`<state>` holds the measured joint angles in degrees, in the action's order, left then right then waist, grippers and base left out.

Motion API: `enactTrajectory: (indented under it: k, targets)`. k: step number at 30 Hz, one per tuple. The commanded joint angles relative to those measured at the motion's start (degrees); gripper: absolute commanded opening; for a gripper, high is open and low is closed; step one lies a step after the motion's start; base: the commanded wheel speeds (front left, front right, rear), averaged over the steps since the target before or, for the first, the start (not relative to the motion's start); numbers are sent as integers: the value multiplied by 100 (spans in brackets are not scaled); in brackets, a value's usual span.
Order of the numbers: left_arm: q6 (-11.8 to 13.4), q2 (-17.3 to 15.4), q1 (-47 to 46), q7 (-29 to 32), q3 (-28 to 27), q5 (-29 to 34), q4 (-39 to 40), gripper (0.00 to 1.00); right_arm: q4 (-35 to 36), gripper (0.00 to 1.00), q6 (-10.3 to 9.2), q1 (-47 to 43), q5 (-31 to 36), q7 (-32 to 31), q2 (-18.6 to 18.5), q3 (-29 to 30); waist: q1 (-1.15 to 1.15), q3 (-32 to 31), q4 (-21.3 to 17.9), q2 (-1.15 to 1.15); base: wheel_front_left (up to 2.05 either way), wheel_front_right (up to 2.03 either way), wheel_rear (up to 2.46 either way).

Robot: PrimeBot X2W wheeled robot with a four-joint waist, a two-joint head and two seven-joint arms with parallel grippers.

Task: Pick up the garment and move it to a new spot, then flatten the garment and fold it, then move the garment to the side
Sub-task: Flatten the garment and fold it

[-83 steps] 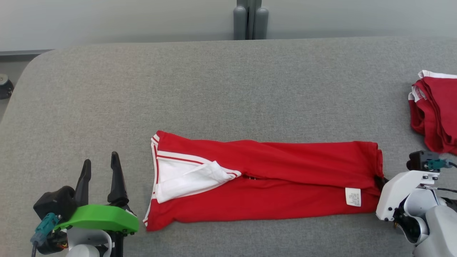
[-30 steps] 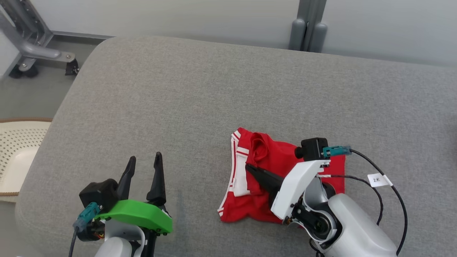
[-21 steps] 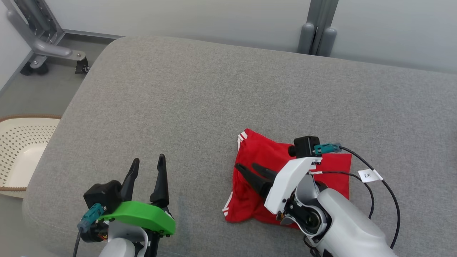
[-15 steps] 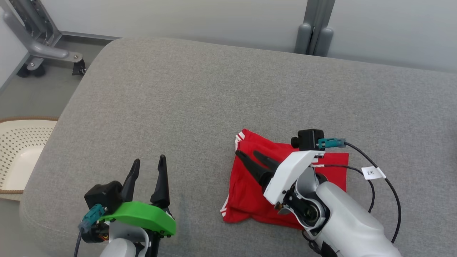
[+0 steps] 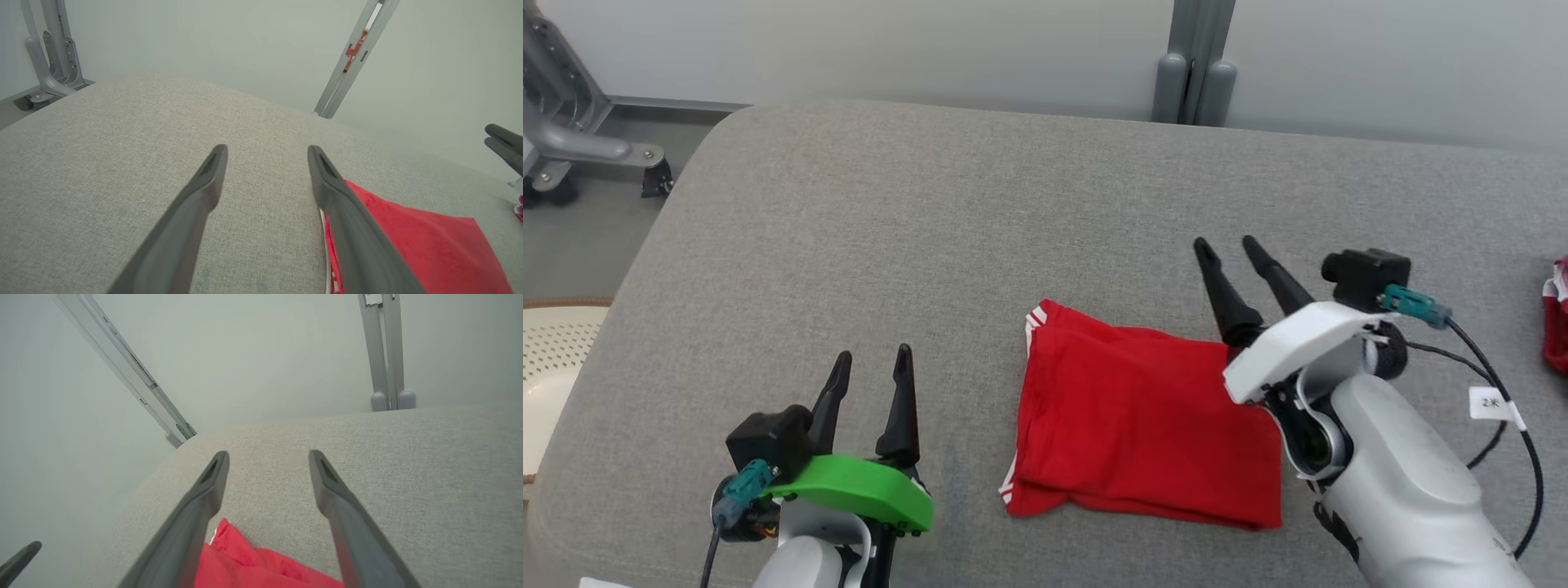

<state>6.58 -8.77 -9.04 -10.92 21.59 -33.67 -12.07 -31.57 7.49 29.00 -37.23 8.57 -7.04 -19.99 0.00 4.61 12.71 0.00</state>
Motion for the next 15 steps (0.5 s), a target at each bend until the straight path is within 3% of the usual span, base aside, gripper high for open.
enactTrajectory:
  k: [1, 10, 15]
  targets:
    - [25, -41, -112, -41, 7, 71, 4, 100, 88, 100, 0, -201, 205, 126, -69, 172, 0, -66, -122, 0, 0, 0, 0]
    - [65, -119, -40, -233, 124, 353, -92, 100, 1061, 100, 0, -1354, 1424, 406, 54, 1416, 0, -266, -535, 0, 0, 0, 0]
    - [115, -155, 123, -334, 84, 450, -175, 100, 1727, 100, 0, -2030, 1923, 326, 203, 1692, 0, -393, -707, 0, 0, 0, 0]
